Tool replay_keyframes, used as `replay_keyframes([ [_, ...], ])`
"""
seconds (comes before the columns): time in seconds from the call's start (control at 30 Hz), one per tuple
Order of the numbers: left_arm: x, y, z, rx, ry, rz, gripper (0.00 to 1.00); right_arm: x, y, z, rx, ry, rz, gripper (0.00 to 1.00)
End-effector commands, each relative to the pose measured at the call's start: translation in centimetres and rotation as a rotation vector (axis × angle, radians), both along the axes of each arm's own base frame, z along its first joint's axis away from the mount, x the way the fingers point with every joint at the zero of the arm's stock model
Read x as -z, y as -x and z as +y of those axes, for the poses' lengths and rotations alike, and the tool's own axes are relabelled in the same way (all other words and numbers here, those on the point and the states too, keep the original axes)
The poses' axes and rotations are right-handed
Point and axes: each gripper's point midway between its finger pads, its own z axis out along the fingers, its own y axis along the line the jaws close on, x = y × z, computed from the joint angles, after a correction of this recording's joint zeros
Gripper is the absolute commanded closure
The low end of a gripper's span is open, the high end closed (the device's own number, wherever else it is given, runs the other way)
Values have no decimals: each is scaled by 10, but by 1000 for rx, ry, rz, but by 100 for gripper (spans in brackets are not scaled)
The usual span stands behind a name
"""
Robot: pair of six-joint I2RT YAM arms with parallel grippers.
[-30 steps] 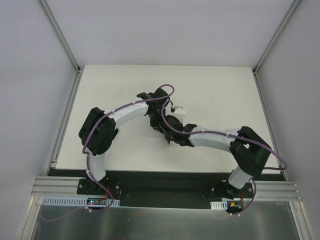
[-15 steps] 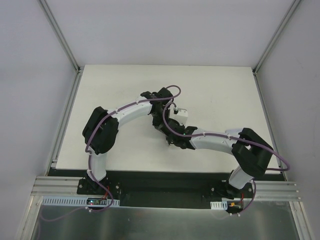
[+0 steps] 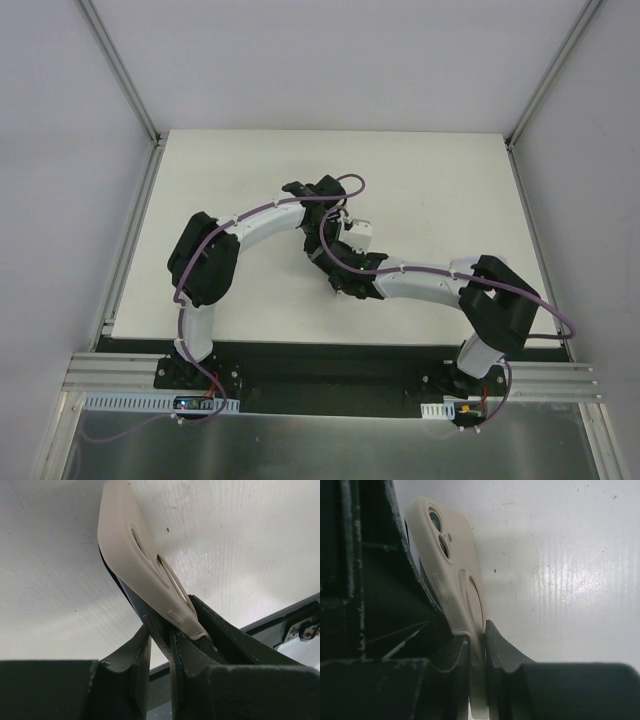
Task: Take the phone out of the phone case
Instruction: Remove the phone case from the phone, then place the phone case at the center of the board, then place the phone at the center of the board.
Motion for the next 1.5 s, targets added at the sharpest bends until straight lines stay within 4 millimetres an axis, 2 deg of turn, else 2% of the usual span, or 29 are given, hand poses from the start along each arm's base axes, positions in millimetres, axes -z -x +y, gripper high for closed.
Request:
replay_keyframes([
  [0.0,-10,7,20,-84,-68,70,100,93,102,-123,-246,624,434,92],
  [0.07,-11,10,22,-98,-72,71,100,102,106,-119,-204,536,452,99],
  [0.1,-7,13,26,-104,-86,81,100,106,111,-128,-186,528,467,99],
  [0.13,-5,15,29,-115,-88,86,100,107,109,-125,-164,485,455,99],
  [0.23,1,22,37,-149,-76,111,100,104,105,-130,-129,419,429,99],
  [0.3,4,25,43,-164,-69,115,100,98,98,-126,-98,338,401,98],
  [0.33,6,24,47,-178,-71,117,100,99,100,-132,-89,330,402,99],
  [0.4,7,26,55,-192,-64,120,100,92,91,-124,-72,240,368,98],
  [0.47,7,22,64,-210,-55,119,100,88,89,-125,-64,199,349,99],
  [0.67,15,20,90,-235,-76,125,100,86,81,-123,-60,160,340,99],
  [0.77,22,26,102,-243,-102,135,100,87,80,-126,-45,146,348,99],
  [0.97,25,30,108,-250,-99,134,100,82,72,-125,-67,172,334,99],
  [1.1,16,24,101,-264,-64,118,100,62,55,-109,-91,157,285,98],
  [1.17,7,17,97,-267,-41,89,100,52,46,-108,-102,156,263,98],
  [1.23,-2,10,95,-282,-25,63,100,37,29,-100,-104,117,237,98],
  [1.3,-14,-2,91,-306,0,29,100,26,16,-99,-112,108,213,98],
  [1.33,-19,-8,92,-321,8,11,100,14,2,-99,-94,73,191,99],
  [1.4,-32,-25,90,-346,23,-37,100,2,-13,-102,-97,62,167,99],
  [1.47,-44,-43,89,-367,37,-83,100,-17,-35,-106,-76,19,133,99],
])
